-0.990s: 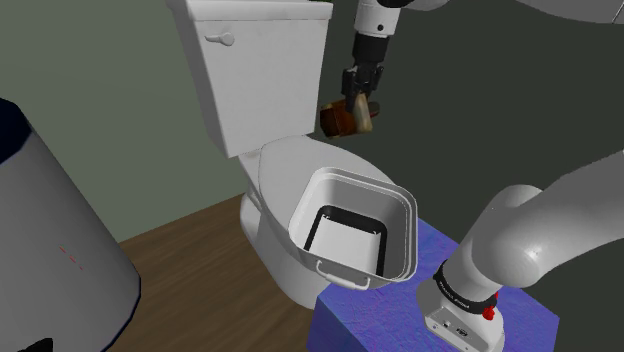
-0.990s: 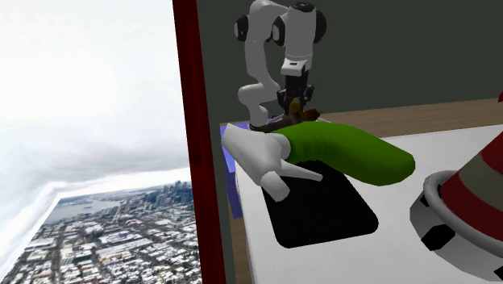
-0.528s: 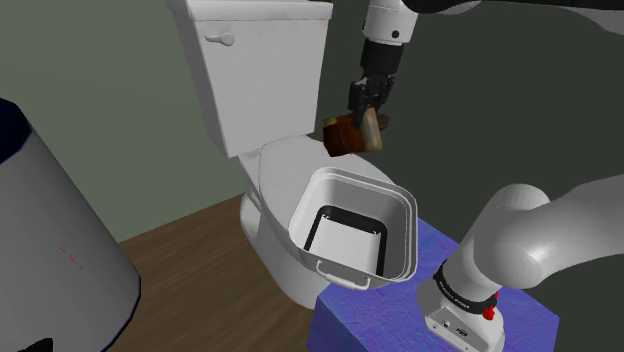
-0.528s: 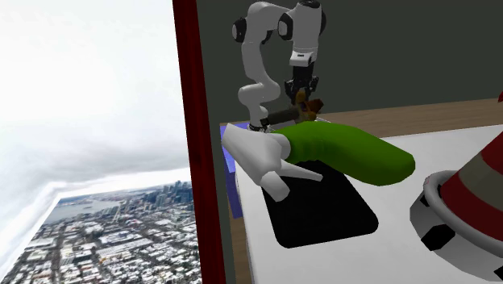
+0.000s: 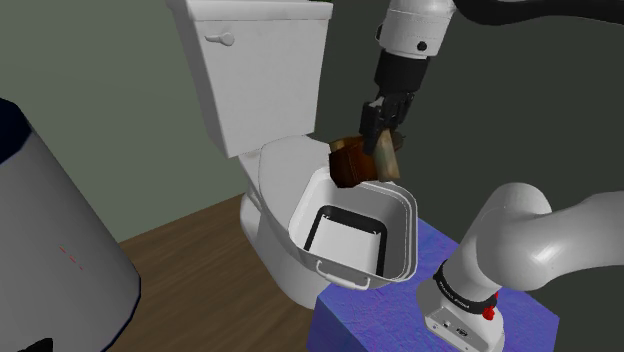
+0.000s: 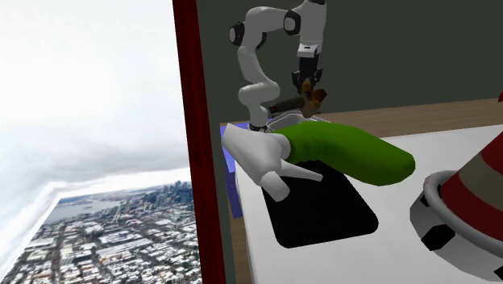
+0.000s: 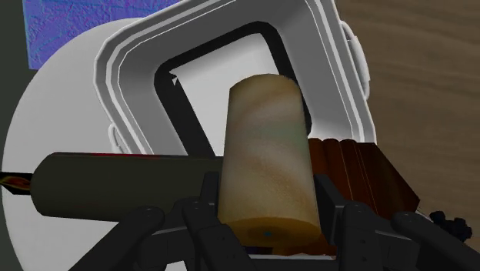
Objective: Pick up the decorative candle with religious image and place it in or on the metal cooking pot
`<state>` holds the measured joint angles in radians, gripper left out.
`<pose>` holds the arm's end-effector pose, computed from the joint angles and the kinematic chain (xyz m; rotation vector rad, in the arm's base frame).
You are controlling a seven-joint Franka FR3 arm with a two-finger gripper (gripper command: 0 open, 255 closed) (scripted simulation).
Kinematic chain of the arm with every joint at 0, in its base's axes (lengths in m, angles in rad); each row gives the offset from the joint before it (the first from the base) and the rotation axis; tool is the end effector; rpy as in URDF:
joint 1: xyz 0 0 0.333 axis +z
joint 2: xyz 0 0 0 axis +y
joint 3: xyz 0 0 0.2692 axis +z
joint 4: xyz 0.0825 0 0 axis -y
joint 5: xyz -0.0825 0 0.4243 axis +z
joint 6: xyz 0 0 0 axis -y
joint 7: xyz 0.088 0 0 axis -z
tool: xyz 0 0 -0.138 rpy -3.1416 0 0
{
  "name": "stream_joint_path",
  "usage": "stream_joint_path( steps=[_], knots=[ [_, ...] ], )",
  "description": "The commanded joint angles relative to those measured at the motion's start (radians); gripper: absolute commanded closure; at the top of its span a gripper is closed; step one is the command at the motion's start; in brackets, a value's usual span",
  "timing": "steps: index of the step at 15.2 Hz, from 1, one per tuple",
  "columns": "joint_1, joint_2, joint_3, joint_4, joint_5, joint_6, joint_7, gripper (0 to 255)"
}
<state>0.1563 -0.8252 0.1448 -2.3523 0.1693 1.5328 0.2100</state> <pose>0.3449 0.1370 0.5361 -3.0792 -0.0791 0.0222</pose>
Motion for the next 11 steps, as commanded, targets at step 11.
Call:
stream_joint_path(
  steps=[11],
  knots=[
    [0.044, -0.110, 0.090, -0.128, 0.081, 0.032, 0.083, 255]
  ],
)
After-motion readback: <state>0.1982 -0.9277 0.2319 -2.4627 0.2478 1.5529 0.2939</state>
